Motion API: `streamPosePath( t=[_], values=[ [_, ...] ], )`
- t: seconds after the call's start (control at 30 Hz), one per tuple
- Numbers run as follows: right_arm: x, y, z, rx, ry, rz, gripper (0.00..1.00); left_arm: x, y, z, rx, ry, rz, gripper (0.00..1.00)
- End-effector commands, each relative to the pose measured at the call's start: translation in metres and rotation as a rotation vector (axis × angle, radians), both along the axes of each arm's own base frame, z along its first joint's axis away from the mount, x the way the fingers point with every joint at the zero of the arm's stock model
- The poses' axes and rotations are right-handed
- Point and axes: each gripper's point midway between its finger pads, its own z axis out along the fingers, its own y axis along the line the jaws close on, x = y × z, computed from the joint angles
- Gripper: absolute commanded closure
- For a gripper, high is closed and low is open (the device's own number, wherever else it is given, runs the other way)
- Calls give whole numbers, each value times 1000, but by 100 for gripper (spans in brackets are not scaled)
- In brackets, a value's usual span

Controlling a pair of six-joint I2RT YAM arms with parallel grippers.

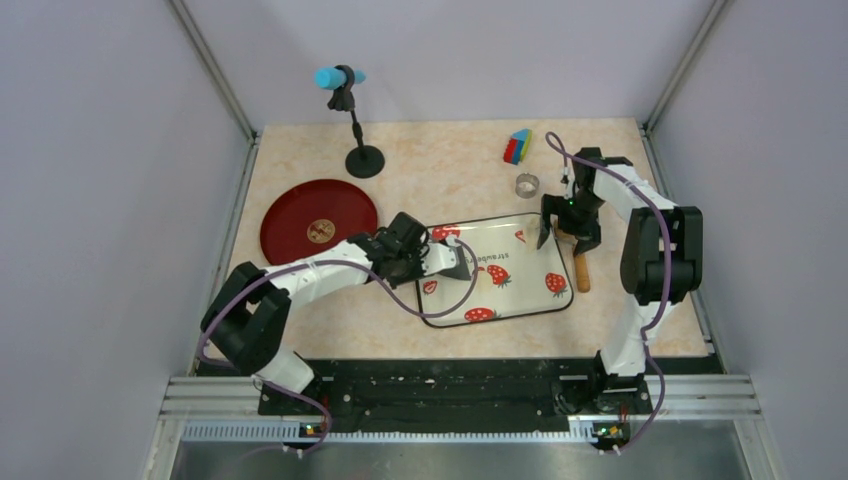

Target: Roll out the dumpling wrappers from the dough

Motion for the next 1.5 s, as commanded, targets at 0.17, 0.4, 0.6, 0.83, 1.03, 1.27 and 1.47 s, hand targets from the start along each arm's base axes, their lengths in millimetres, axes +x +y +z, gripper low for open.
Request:
streamPosePath(
  t=[0.17, 0.4, 0.6, 0.83, 1.03, 1.27, 1.47],
  values=[
    [3, 1, -3, 15, -5, 6, 10, 8, -10, -2, 33, -16, -58, 100],
    [1, 1, -5, 16, 4, 7, 10, 10, -18, 3, 34, -14, -71, 100],
    [-1, 2, -9, 19, 18, 7, 10, 7, -27, 6, 13, 7, -69, 100],
    [-1, 3, -9, 26, 18, 7, 10, -2, -29, 5, 8, 39, -87, 100],
    [-1, 4, -9, 34, 18, 8, 10, -13, -18, 0, 22, 59, -73, 100],
    [-1, 6, -10, 42, 19, 10, 10, -25, -11, -2, 7, 92, -38, 100],
    [-1, 7, -10, 48, 18, 12, 10, -30, -10, 0, 2, 113, -29, 100]
  ],
)
